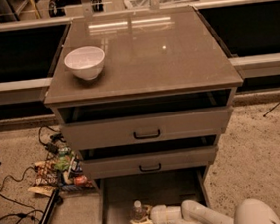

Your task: Pick water bottle from bottom drawer and place on counter

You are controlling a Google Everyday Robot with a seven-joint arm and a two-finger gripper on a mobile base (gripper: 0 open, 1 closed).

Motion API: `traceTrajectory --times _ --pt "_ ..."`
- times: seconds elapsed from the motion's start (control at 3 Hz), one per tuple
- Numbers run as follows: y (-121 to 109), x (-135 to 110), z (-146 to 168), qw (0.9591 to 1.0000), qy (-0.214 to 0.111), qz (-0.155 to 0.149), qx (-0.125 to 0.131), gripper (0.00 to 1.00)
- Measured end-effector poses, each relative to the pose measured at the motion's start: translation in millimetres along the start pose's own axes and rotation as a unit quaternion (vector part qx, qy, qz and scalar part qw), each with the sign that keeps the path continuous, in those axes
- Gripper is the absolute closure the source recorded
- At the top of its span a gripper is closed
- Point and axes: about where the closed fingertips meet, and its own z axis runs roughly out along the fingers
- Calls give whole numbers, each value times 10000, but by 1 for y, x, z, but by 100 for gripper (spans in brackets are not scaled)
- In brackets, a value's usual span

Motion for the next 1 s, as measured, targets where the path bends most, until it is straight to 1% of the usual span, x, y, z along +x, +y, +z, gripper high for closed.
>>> traceTrajectory --times 0.33,0.67,1.0 --pt "-9 -49 -31 9988 -169 -43 450 100" --pt "-15 -146 -81 9942 -343 -195 1005 100" --pt "2 -244 -131 9869 -498 -145 1525 100"
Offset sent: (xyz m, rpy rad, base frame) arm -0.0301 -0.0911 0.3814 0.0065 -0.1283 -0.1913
